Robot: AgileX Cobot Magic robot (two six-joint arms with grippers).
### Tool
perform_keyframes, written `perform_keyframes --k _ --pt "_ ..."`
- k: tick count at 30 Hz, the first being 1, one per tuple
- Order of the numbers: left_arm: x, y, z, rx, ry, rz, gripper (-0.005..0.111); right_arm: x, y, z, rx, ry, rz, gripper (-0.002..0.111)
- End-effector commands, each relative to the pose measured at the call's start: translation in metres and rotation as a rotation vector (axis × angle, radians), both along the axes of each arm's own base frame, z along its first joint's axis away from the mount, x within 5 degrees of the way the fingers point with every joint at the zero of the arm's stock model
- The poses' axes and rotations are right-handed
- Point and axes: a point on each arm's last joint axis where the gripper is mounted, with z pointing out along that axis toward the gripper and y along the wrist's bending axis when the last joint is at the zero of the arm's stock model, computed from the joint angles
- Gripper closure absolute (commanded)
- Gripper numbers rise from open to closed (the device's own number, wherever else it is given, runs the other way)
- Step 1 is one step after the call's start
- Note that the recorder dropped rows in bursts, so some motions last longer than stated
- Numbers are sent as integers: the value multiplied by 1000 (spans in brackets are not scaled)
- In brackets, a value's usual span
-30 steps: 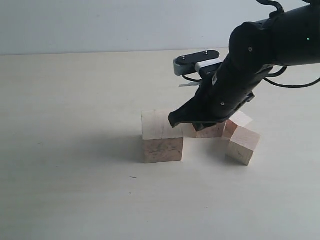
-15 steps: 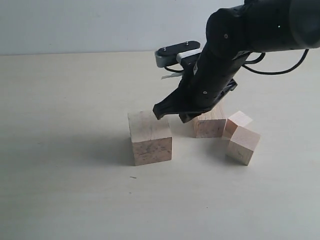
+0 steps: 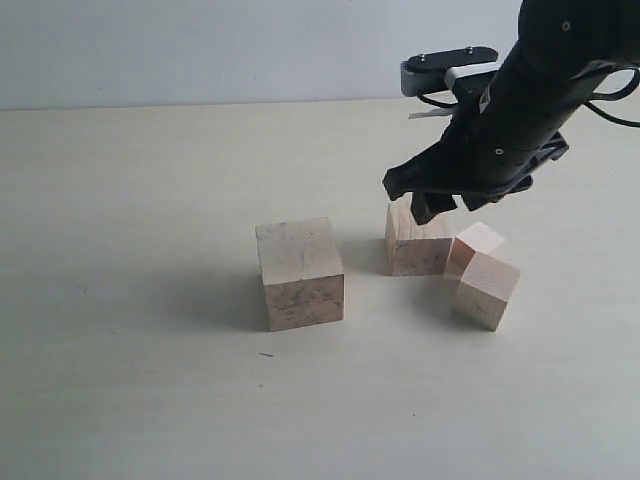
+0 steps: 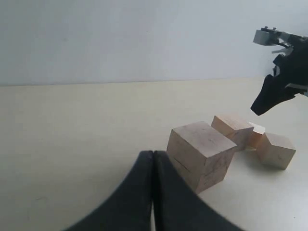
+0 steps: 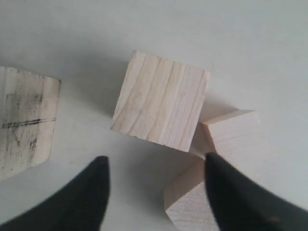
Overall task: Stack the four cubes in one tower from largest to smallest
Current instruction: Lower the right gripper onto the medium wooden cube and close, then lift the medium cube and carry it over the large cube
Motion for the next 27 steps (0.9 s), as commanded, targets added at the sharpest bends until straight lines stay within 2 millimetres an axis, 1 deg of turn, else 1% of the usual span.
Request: perform_keyframes --k 1,2,4,7,10,16,19,22,27 --pt "0 0 0 -2 -6 2 107 3 -2 0 17 -26 -40 25" --pt "0 0 0 -2 -6 2 107 4 -1 -3 22 -26 -53 21" --pt "0 0 0 -2 -6 2 107 7 0 -9 24 -25 -60 19" --pt "0 0 0 -2 -6 2 107 12 1 -17 26 -28 -64 18" --pt "0 0 0 -2 -6 2 107 19 3 -24 41 -22 -109 19" --pt "0 0 0 -2 -6 2 107 38 9 -39 45 -12 -128 19" --pt "0 0 0 -2 -6 2 107 46 12 -43 44 -15 -127 20" --pt "0 0 0 -2 -6 2 107 51 13 -50 41 -11 -126 23" --pt "0 0 0 -2 -6 2 107 53 13 -65 20 37 -125 35"
